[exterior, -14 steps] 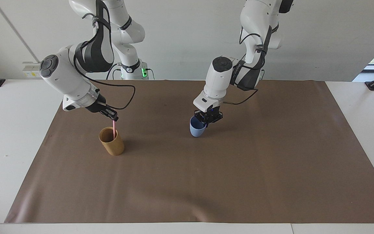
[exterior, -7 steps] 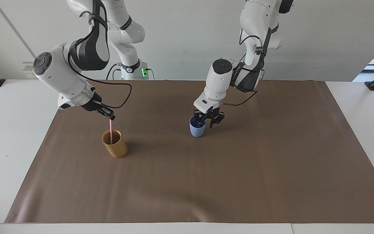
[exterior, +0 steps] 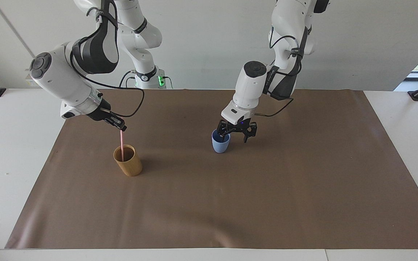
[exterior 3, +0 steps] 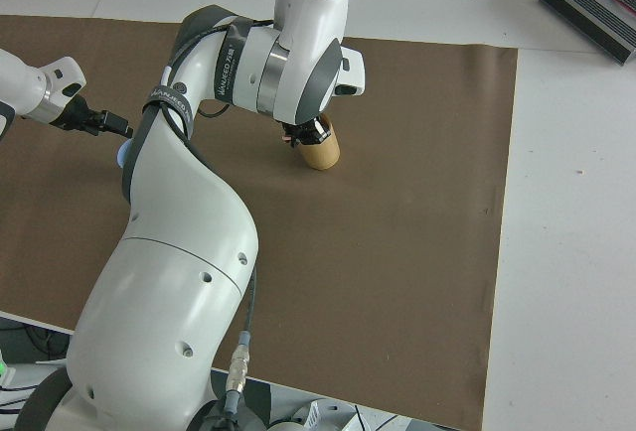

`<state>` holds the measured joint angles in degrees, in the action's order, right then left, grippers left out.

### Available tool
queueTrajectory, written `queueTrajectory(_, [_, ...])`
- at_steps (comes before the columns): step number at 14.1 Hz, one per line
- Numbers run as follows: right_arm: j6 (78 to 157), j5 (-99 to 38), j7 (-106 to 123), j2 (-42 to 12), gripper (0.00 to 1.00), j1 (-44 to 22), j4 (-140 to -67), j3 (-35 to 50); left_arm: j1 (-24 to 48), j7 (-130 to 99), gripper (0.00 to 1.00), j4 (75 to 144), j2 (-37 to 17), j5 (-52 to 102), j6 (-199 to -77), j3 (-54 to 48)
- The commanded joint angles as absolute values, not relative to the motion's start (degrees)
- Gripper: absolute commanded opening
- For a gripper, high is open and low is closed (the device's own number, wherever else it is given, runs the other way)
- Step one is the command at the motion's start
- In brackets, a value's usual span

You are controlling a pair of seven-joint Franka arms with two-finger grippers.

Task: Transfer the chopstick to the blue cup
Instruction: 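Set the blue cup mid-table with the left gripper while the right gripper pulls the chopstick, then carry the chopstick over the blue cup with the right gripper while the left gripper retracts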

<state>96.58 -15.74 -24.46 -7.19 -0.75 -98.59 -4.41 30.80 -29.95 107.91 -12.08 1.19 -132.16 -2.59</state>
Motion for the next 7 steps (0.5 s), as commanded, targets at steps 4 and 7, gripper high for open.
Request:
queueTrajectory(4, [84.3, -17.6, -25.1, -5.5, 0.00, -0.4, -87.4, -4.1, 21.6, -17.2, 1.00, 106.1, -0.2, 0.4, -116.4, -2.6])
queueTrajectory(7, [78.6, -19.8, -25.1, -2.3, 0.00, -0.4, -85.2, -3.9, 15.2, -8.2, 1.00, 101.8, 0.1, 0.4, -109.4, -2.6])
